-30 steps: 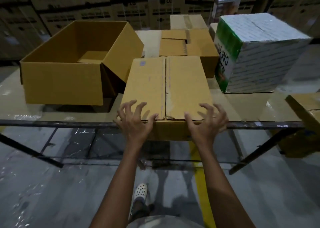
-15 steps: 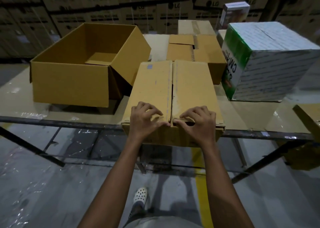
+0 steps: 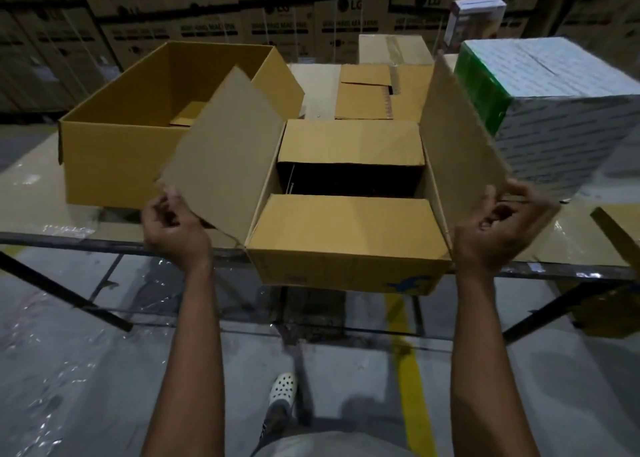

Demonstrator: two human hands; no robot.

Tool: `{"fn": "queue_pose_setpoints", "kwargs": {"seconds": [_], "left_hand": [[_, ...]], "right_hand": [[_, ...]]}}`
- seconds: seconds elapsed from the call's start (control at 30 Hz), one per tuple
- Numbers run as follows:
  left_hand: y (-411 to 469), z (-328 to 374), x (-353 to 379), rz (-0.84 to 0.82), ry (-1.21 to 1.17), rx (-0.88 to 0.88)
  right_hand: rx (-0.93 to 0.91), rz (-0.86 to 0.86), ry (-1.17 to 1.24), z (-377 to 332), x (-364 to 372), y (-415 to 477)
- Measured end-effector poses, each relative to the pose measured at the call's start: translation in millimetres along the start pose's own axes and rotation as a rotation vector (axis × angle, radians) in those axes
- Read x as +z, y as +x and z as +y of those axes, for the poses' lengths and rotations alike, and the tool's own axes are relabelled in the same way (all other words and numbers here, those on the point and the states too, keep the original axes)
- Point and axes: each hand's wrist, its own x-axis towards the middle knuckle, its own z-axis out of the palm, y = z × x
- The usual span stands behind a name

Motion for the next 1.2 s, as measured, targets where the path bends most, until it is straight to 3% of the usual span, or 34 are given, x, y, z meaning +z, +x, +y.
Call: {"fn": "queue_pose_setpoints", "kwargs": {"seconds": [0.1, 0.17, 0.27, 0.33, 0.4, 0.5, 0.6, 0.7, 0.77, 0.83, 0.97, 1.1, 1.2], "left_hand": [[15, -28, -13, 0.078, 0.119, -0.176], [11, -39, -18, 0.074, 0.146, -0.267], [2, -42, -18, 0.101, 0.167, -0.310], [-2, -37, -14, 0.153, 0.256, -0.195], [-10, -29, -5, 0.138, 0.343, 0.112], [-38, -5, 23, -0.152, 0.335, 0.493], [-63, 4, 65, -0.609, 0.390, 0.604], [-72, -10, 107, -1.068, 0.557, 0.537], [-77, -20, 128, -1.298, 0.649, 0.443], [-79, -27, 142, -1.409, 0.769, 0.438], [-73, -38, 155, -1.455, 0.874, 0.417], [-64, -18, 155, -1.353, 0.742, 0.462], [-52, 21, 146, -1.180, 0.580, 0.521]], "right_hand": [[0.283, 0.050, -0.078, 22, -11, -7], [0.452, -0.033, -0.173, 32, -19, -18], [0.512, -0.186, -0.330, 34, -24, -40], [0.455, -0.237, -0.483, 24, -18, -51], [0.326, -0.259, -0.543, 12, -9, -54], [0.065, -0.141, -0.491, -11, 2, -50], [-0.074, -0.121, -0.424, -36, 13, -48], [-0.075, -0.510, -0.246, -54, 28, -53], [0.060, -0.761, -0.189, -58, 35, -56], [0.157, -0.759, -0.202, -54, 35, -54], [0.199, -0.579, -0.265, -25, 22, -33], [0.370, -0.616, -0.311, -2, 10, -20], [0.203, -0.690, -0.246, -4, 12, -9]]}}
